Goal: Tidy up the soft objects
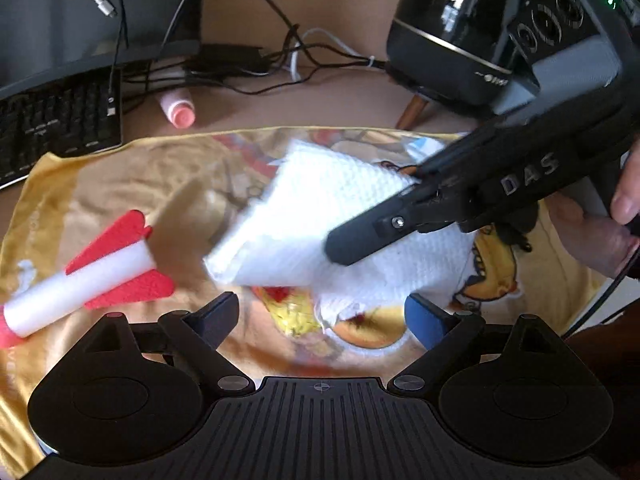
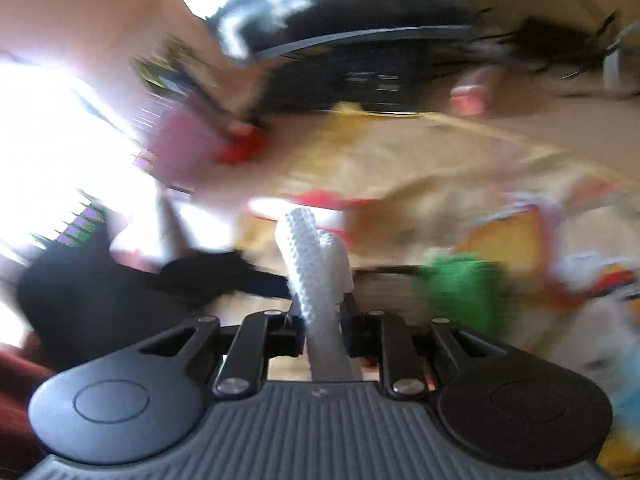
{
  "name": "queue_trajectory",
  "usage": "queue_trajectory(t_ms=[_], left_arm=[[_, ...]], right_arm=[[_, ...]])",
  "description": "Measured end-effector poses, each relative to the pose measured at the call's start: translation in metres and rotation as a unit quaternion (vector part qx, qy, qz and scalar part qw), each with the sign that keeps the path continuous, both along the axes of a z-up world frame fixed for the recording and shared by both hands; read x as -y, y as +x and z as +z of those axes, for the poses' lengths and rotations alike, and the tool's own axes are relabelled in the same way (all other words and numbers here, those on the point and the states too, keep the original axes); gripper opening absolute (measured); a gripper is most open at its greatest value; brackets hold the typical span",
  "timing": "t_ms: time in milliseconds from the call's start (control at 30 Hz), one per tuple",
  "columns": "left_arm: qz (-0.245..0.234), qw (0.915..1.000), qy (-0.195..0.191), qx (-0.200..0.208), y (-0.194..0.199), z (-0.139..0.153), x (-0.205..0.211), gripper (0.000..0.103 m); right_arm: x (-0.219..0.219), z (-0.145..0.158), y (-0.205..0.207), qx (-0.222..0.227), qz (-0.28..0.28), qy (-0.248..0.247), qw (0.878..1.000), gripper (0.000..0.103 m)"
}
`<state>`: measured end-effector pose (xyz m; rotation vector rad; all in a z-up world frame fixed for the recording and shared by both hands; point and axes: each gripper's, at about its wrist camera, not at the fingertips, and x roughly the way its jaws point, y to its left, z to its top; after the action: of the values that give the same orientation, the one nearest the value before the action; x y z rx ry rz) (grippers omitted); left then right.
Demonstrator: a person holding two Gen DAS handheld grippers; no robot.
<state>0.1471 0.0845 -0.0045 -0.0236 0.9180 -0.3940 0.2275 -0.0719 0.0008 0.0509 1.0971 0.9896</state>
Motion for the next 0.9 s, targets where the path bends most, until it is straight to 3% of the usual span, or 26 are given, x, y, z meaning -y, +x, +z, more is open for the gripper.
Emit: queue_trajectory(t_ms=[67, 367, 567, 733, 900], left_arm=[[0.004, 1.0, -0.001, 0.002, 0.001, 0.0, 0.0, 0.094], [0.009, 0.9999, 0.005, -0.001, 0.011, -0.003, 0.002, 0.094], [-0.042, 0.9974, 0.04, 0.043, 0.019, -0.009, 0.013, 0.094], [-0.136, 0.9812, 0.121, 0.065, 0.02, -0.017, 0.027, 0.094], [-0.235, 0.947, 0.197, 0.096, 0.008, -0.033, 0.043, 0.094]], right_arm=[[0.013, -0.005, 0.009, -0.032, -0.012, 0.022, 0.999, 0.019], [0.049, -0.031, 0.045, -0.044, -0.08, -0.013, 0.996, 0.019], [0.069, -0.042, 0.052, -0.042, -0.123, -0.025, 0.991, 0.019], [0.092, -0.034, 0.049, -0.034, -0.162, -0.029, 0.986, 0.019], [0.112, -0.028, 0.038, -0.03, -0.203, -0.017, 0.978, 0.019]])
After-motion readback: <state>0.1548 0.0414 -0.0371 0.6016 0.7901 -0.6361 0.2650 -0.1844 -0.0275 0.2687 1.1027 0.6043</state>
